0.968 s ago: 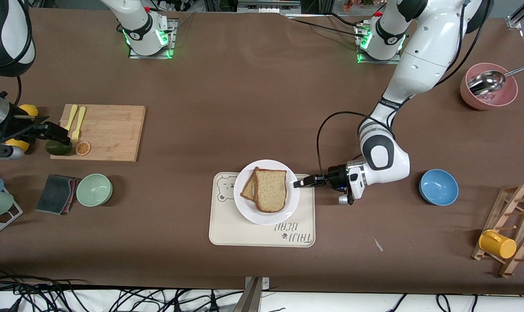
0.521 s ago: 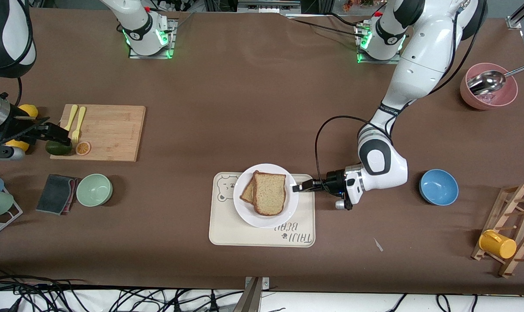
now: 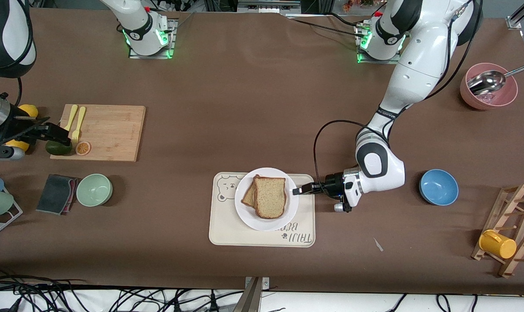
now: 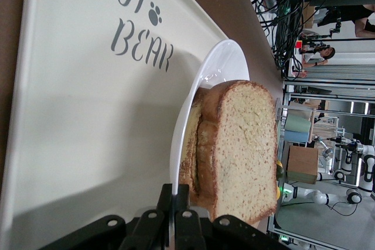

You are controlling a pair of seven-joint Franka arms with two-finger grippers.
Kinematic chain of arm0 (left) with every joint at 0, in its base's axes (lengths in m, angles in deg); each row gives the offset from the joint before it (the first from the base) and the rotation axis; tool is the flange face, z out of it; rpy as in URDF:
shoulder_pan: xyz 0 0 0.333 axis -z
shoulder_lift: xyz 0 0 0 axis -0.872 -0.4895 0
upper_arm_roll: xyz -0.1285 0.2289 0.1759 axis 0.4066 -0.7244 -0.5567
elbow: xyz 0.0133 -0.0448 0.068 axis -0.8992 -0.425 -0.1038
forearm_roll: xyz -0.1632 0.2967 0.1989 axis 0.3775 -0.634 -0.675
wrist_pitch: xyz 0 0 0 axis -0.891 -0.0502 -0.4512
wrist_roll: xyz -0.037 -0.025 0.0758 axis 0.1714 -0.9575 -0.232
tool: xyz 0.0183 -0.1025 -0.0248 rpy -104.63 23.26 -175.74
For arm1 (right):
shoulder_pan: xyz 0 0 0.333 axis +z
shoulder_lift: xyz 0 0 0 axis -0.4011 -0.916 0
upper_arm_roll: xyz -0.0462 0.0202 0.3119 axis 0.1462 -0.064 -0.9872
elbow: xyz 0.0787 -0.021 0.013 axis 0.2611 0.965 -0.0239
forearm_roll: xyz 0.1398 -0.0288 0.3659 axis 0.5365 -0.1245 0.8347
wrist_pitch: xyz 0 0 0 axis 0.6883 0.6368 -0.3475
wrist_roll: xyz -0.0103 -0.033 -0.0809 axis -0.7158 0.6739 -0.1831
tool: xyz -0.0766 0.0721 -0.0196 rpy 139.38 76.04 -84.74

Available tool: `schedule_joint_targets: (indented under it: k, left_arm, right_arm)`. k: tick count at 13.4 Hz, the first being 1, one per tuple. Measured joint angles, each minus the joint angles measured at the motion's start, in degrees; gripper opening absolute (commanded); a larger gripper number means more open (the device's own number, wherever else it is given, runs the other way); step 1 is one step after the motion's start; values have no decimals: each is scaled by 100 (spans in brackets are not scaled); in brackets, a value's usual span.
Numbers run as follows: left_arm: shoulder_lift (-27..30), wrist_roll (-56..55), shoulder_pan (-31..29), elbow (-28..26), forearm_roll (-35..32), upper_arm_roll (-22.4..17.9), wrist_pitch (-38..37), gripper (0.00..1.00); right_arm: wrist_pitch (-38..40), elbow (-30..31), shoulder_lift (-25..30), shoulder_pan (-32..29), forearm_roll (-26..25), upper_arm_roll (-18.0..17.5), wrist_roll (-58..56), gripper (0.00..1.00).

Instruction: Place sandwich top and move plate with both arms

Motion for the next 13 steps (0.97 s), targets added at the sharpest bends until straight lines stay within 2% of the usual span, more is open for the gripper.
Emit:
schedule_joint_targets:
  k: [12,13]
  left_arm:
    - [-198,-72,30,122,0,69,288,0]
    - [-199,-72,30,125,0,69,288,2]
  right_arm:
    - [-7,0,-32,0,0,0,0,100]
    - [-7,0,-32,0,0,0,0,100]
